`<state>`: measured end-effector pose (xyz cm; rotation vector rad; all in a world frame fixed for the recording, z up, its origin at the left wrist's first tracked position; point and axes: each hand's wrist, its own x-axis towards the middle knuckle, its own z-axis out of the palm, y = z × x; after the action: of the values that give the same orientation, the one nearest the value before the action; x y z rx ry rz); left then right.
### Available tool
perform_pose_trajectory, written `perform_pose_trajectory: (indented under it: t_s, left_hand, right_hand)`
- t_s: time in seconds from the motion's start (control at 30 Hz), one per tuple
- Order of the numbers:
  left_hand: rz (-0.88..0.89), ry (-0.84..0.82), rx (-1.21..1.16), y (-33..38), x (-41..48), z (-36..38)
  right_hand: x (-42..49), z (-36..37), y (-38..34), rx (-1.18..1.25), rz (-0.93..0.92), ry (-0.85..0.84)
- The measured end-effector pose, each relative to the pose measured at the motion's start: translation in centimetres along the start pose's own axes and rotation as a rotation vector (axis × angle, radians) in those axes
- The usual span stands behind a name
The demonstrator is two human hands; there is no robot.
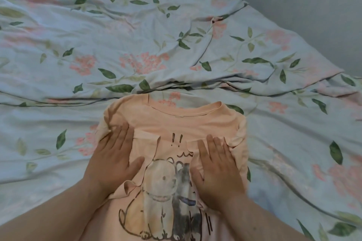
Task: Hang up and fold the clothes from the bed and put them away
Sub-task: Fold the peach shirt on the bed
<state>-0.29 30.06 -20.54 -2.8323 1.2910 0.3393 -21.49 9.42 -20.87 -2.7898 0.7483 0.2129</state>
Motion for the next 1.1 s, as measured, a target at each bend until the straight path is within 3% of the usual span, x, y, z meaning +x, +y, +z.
perform_pose_trajectory:
  t_s: [0.17,0.27,0.3,0.37,0.43,0.47,0.57,0.67,0.77,0.93,1.1]
  left_hand:
    - [0.055,0.134,-0.040,-0.4,0.7,-2.2]
    - [0.035,0.349,-0.061,-1.6,4.1,-4.6]
    - [0.007,0.334,-0.038,-2.2,5.6,-5.5]
    - [-0.086,0.157,-0.085,-3.4,8.5,-7.3]
    - [-0.174,-0.069,-0.202,-3.7,10.2,-8.9]
    - [-0.167,-0.092,-0.245,-3.9,10.9,-9.2]
    - [-0.109,-0.062,-0.310,-3.9,11.2,-9.5]
    - [-0.087,-0.047,-0.371,-3.6,9.7,-9.4]
    - [-0.083,0.024,-0.400,-3.2,6.4,-9.8]
    - [-0.083,0.053,-0.452,-3.1,0.4,-10.9]
    - [0.009,-0.004,-0.378,-3.3,-5.1,-10.7]
  right_hand:
    - [0.3,-2.4,-0.3,0.140,-0.020,0.036]
    - [3.9,-5.7,1.5,0.102,-0.008,0.324]
    - [5.6,-6.9,2.3,0.032,0.056,0.344]
    - [8.0,-8.8,3.6,-0.006,0.200,0.203]
    - [9.2,-9.1,4.4,0.086,0.250,0.053]
    - [9.3,-9.1,4.5,0.137,0.230,0.051]
    - [8.8,-9.5,4.3,0.197,0.200,0.113]
    - [7.5,-9.5,4.5,0.098,0.202,0.102]
    - [5.5,-10.1,4.3,0.219,0.176,0.103]
    - [1.9,-11.4,4.2,0.280,0.137,0.252]
    - [-3.8,-10.7,3.0,0.332,0.120,0.097]
